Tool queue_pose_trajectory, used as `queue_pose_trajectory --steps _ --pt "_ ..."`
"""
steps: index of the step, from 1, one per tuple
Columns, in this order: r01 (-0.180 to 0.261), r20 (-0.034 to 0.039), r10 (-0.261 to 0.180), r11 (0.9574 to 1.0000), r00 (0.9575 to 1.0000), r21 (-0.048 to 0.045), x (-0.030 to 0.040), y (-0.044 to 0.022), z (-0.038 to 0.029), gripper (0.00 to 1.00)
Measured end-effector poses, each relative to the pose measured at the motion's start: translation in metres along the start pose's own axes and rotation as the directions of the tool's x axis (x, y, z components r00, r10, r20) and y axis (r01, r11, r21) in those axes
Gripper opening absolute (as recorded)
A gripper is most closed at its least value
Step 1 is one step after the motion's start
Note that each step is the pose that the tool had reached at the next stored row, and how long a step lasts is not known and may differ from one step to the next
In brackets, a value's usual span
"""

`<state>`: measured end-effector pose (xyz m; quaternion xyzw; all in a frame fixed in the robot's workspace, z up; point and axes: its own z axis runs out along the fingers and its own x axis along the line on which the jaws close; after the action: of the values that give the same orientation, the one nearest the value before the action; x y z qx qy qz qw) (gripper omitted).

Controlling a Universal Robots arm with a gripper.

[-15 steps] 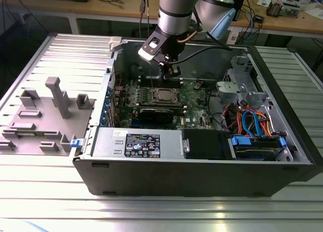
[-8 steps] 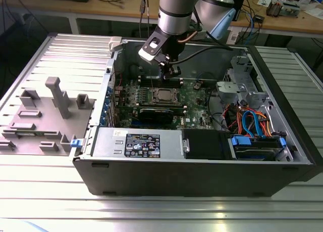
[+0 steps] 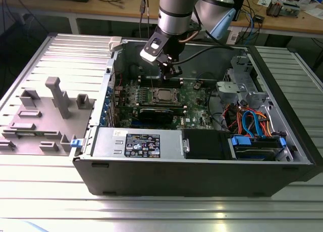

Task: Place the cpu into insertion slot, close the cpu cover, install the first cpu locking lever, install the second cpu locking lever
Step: 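Install the first cpu locking lever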

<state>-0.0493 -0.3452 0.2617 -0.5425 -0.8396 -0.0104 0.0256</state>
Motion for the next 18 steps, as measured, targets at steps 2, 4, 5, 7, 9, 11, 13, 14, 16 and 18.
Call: queue_pose_trajectory --steps 2,4,5,7,9,11,13,14,16,18 --pt "0.023 0.0002 -0.023 0.9997 0.9997 0.0013 0.0000 0.0000 0.0000 0.11" --pt "0.056 0.0004 -0.056 0.9984 0.9984 0.0030 0.0000 0.0000 0.0000 0.11" --pt "0.072 0.0005 -0.072 0.9974 0.9974 0.0038 0.0000 0.0000 0.0001 0.11" --pt "0.108 0.0008 -0.108 0.9941 0.9942 0.0060 0.0000 0.0000 0.0000 0.11" --pt "0.135 0.0009 -0.135 0.9908 0.9908 0.0075 0.0000 0.0000 0.0000 0.11" --pt "0.142 0.0009 -0.142 0.9898 0.9899 0.0079 0.0000 0.0000 0.0000 0.11" --pt "0.143 0.0009 -0.143 0.9898 0.9898 0.0079 0.0000 0.0000 0.0000 0.11" --pt "0.143 0.0009 -0.143 0.9897 0.9898 0.0079 0.0000 0.0000 0.0000 0.11" --pt "0.143 0.0009 -0.143 0.9897 0.9898 0.0079 0.0000 0.0000 0.0000 0.11" --pt "0.143 0.0009 -0.143 0.9897 0.9897 0.0079 0.0000 0.0000 0.0000 0.11"
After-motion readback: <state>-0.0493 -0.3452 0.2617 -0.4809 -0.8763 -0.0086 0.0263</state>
